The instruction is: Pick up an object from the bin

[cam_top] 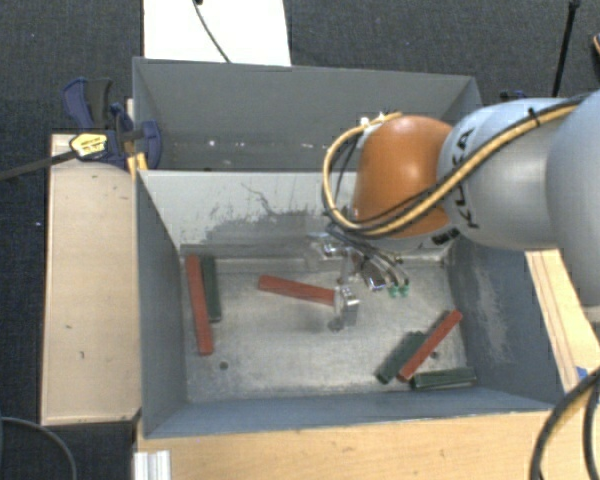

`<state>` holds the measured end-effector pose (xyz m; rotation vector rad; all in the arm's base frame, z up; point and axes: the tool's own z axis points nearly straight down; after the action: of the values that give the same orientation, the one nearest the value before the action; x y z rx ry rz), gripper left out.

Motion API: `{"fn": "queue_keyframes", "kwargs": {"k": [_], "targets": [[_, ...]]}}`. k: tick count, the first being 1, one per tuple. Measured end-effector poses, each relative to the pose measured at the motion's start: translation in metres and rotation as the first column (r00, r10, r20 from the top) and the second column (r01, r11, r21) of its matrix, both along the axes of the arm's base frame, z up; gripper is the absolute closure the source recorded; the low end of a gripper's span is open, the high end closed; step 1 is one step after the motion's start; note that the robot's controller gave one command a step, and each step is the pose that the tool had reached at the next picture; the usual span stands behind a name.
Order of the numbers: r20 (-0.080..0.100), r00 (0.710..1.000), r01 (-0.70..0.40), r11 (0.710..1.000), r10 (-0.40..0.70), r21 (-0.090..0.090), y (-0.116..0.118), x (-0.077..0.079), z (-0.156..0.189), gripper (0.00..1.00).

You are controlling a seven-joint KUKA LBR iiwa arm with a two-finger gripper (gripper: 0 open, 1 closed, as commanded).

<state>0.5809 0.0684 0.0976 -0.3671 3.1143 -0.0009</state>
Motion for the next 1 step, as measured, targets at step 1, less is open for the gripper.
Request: {"fn": "queue_keyframes", "kwargs": {"k": [1], "targets": [[0.001, 0.999, 0.051, 0.999, -0.051, 0.002, 0.0009, 0.0117, -0.0282, 0.0]]}}
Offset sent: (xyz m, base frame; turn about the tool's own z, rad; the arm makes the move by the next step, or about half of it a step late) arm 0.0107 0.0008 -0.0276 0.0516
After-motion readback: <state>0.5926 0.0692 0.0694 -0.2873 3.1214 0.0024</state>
